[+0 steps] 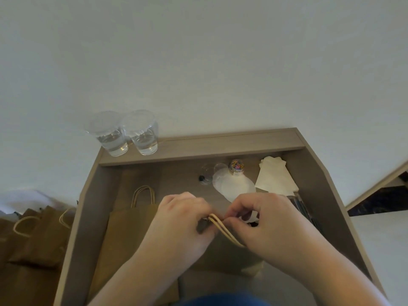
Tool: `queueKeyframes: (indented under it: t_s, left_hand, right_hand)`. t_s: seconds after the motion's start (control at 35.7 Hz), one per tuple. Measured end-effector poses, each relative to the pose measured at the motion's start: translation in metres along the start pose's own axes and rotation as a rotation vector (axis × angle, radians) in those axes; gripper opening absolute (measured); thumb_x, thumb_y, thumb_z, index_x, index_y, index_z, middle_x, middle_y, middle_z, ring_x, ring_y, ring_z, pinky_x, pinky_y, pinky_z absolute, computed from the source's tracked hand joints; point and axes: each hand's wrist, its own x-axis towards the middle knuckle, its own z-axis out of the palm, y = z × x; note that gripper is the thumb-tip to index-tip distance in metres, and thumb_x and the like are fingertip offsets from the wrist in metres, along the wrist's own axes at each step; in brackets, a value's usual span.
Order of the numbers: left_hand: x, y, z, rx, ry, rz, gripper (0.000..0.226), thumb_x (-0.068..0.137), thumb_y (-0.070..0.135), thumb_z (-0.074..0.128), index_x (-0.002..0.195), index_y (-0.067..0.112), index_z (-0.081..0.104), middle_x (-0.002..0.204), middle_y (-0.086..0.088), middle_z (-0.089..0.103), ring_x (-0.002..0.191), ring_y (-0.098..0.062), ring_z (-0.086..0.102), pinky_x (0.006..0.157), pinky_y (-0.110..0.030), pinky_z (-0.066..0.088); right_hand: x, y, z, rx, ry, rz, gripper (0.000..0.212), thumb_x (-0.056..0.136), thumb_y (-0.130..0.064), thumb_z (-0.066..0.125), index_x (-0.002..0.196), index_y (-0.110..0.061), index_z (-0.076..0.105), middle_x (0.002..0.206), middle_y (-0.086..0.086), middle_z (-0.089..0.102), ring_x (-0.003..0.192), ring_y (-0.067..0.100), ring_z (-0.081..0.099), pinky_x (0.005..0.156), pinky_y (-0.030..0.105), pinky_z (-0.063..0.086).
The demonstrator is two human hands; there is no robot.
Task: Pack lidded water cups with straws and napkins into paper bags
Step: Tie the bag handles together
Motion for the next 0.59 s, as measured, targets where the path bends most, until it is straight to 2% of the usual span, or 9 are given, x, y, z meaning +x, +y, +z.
queueKeyframes:
  t_s: [0.06, 0.14, 0.25, 0.34, 0.45, 0.5, 0.59]
  left_hand:
    - [0.000, 0.003, 0.000, -0.014, 0.013, 0.005, 0.019, 0.094, 0.057, 0.063, 0.096, 0.044, 0.076, 0.085, 0.025, 0.068, 0.092, -0.001, 0.058, 0.096, -0.038, 0.047]
    - [0.000, 0.004, 0.000, -0.040, 0.054, 0.007, 0.024, 0.091, 0.060, 0.059, 0.093, 0.044, 0.077, 0.083, 0.025, 0.069, 0.088, -0.001, 0.060, 0.093, -0.040, 0.049]
    - [-0.001, 0.002, 0.002, -0.040, 0.072, 0.032, 0.027, 0.090, 0.060, 0.061, 0.089, 0.040, 0.078, 0.080, 0.024, 0.069, 0.082, -0.001, 0.062, 0.086, -0.041, 0.052]
    - [-0.001, 0.002, 0.001, -0.024, 0.075, 0.039, 0.026, 0.091, 0.059, 0.060, 0.090, 0.040, 0.078, 0.082, 0.025, 0.068, 0.081, 0.000, 0.061, 0.084, -0.038, 0.053]
    - [-0.001, 0.000, -0.002, 0.025, 0.014, 0.062, 0.014, 0.091, 0.052, 0.067, 0.096, 0.042, 0.076, 0.089, 0.025, 0.069, 0.089, 0.001, 0.060, 0.087, -0.036, 0.051]
    - [0.000, -0.002, -0.004, 0.032, -0.029, 0.060, 0.018, 0.091, 0.052, 0.062, 0.103, 0.045, 0.074, 0.094, 0.027, 0.068, 0.095, 0.003, 0.058, 0.091, -0.032, 0.048]
    - [0.000, -0.006, -0.008, 0.051, -0.061, 0.079, 0.020, 0.093, 0.051, 0.059, 0.106, 0.047, 0.073, 0.094, 0.028, 0.066, 0.096, 0.003, 0.058, 0.091, -0.029, 0.048]
  right_hand:
    - [-0.001, -0.001, 0.002, -0.041, 0.015, -0.007, 0.005, 0.092, -0.050, 0.076, 0.088, -0.047, 0.074, 0.091, -0.038, 0.065, 0.099, -0.024, 0.052, 0.066, 0.001, 0.044]
    - [0.000, -0.001, 0.005, -0.055, 0.047, -0.017, 0.005, 0.091, -0.047, 0.076, 0.086, -0.046, 0.074, 0.092, -0.044, 0.061, 0.096, -0.025, 0.052, 0.067, -0.001, 0.041]
    - [0.003, 0.001, 0.007, -0.071, 0.041, -0.003, 0.001, 0.091, -0.049, 0.075, 0.090, -0.048, 0.075, 0.080, -0.036, 0.067, 0.095, -0.021, 0.056, 0.058, 0.005, 0.045]
    - [0.004, 0.002, 0.008, -0.076, 0.046, 0.006, 0.005, 0.090, -0.050, 0.074, 0.095, -0.049, 0.075, 0.080, -0.032, 0.069, 0.092, -0.017, 0.060, 0.062, 0.009, 0.049]
    - [0.004, 0.000, 0.007, -0.118, 0.021, 0.020, 0.008, 0.091, -0.050, 0.072, 0.098, -0.047, 0.075, 0.082, -0.029, 0.070, 0.087, -0.007, 0.064, 0.069, 0.012, 0.051]
    - [0.004, -0.001, 0.007, -0.164, 0.004, 0.015, 0.008, 0.093, -0.048, 0.070, 0.097, -0.043, 0.074, 0.086, -0.027, 0.071, 0.089, -0.004, 0.064, 0.075, 0.017, 0.054]
    - [0.004, -0.002, 0.008, -0.206, -0.014, 0.020, 0.009, 0.093, -0.049, 0.067, 0.098, -0.043, 0.071, 0.089, -0.025, 0.070, 0.090, -0.001, 0.063, 0.075, 0.019, 0.054]
